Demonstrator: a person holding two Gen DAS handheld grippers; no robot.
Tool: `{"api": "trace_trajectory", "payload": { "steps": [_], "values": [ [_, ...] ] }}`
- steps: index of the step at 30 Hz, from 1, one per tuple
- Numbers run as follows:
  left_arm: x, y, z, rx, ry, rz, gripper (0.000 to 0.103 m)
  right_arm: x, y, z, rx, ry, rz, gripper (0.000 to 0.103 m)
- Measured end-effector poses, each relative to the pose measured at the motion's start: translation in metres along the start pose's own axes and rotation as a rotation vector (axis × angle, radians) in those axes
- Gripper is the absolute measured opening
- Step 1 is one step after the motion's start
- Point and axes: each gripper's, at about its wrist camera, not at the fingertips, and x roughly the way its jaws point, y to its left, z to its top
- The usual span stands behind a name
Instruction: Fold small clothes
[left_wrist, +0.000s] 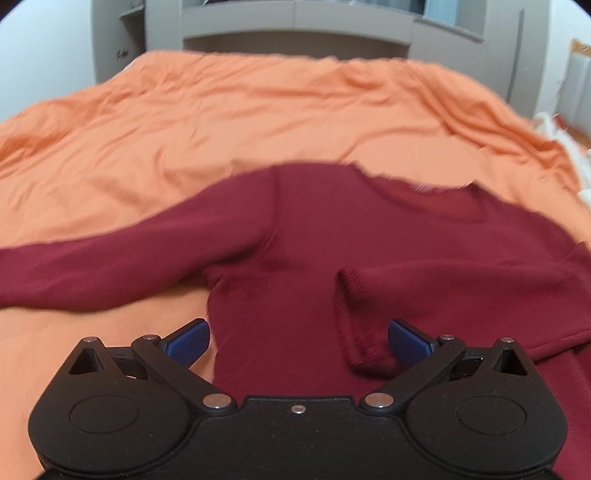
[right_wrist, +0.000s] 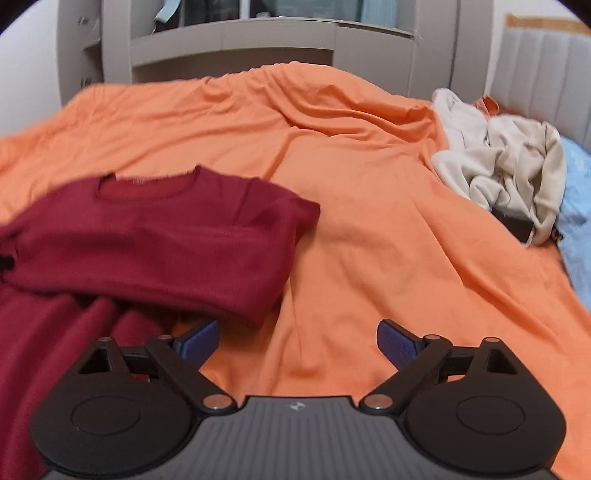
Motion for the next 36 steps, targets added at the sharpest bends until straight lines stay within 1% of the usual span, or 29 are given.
{"api": "trace_trajectory", "payload": {
  "steps": [2, 3, 4, 6, 10, 11, 13, 15, 17, 20, 23, 26, 27, 28, 29, 30, 32, 34, 35, 36],
  "values": [
    [0.004, 0.004, 0.000, -0.019, 0.017, -0.013, 0.102, 0.007, 0.005, -0.003, -0.017, -0.001, -0.020, 0.095],
    [0.005, 0.007, 0.000, -0.028, 0.020, -0.020, 0.102, 0.010, 0.008, -0.004, -0.019, -0.011, -0.026, 0.093],
    [0.005, 0.008, 0.000, -0.031, 0.020, -0.022, 0.102, 0.013, 0.009, -0.005, -0.017, -0.023, -0.023, 0.087],
    [0.005, 0.008, -0.001, -0.028, 0.019, -0.022, 0.102, 0.017, 0.009, -0.004, -0.004, -0.048, -0.003, 0.083],
    [0.004, 0.006, -0.003, -0.013, 0.014, -0.018, 0.102, 0.010, 0.005, -0.001, 0.031, -0.123, 0.022, 0.067],
    [0.003, 0.005, -0.003, -0.012, 0.010, -0.019, 0.102, 0.006, 0.004, 0.000, 0.037, -0.138, 0.020, 0.061],
    [0.002, 0.005, -0.004, -0.011, 0.008, -0.023, 0.102, 0.002, 0.005, 0.002, 0.024, -0.134, 0.014, 0.026],
    [0.002, 0.004, -0.004, -0.004, 0.012, -0.027, 0.102, 0.003, 0.009, 0.003, -0.003, -0.098, 0.007, 0.012],
    [0.002, 0.002, -0.004, 0.006, 0.015, -0.033, 0.102, 0.001, 0.017, 0.002, -0.056, -0.084, -0.021, 0.010],
    [0.001, -0.001, -0.005, 0.026, 0.018, -0.023, 0.102, 0.004, 0.024, 0.001, -0.136, -0.056, -0.048, 0.010],
    [0.004, -0.003, -0.005, 0.043, 0.035, -0.015, 0.103, 0.014, 0.030, -0.004, -0.149, -0.008, -0.044, 0.010],
    [0.003, -0.004, -0.005, 0.044, 0.036, -0.014, 0.103, 0.013, 0.031, -0.006, -0.156, -0.003, -0.040, 0.011],
    [0.003, -0.004, -0.005, 0.042, 0.035, -0.014, 0.103, 0.012, 0.030, -0.006, -0.155, 0.000, -0.036, 0.014],
    [0.003, -0.003, -0.005, 0.038, 0.034, -0.017, 0.103, 0.010, 0.028, -0.005, -0.156, 0.007, -0.020, 0.023],
    [0.002, -0.003, -0.005, 0.033, 0.031, -0.021, 0.103, 0.007, 0.024, -0.004, -0.152, 0.011, -0.005, 0.031],
    [0.001, -0.002, -0.005, 0.027, 0.027, -0.026, 0.103, 0.004, 0.021, -0.003, -0.150, 0.011, 0.014, 0.049],
    [-0.003, 0.001, -0.004, 0.013, 0.010, -0.035, 0.102, -0.004, 0.015, 0.000, -0.173, 0.012, 0.049, 0.068],
    [-0.010, 0.004, -0.004, -0.006, -0.016, -0.047, 0.102, -0.014, 0.009, 0.003, -0.188, -0.012, 0.044, 0.079],
    [-0.014, 0.006, -0.003, -0.017, -0.030, -0.055, 0.102, -0.018, 0.005, 0.004, -0.179, -0.027, 0.045, 0.082],
    [-0.019, 0.008, -0.002, -0.029, -0.044, -0.064, 0.102, -0.022, 0.000, 0.005, -0.156, -0.045, 0.047, 0.088]
  ]
}}
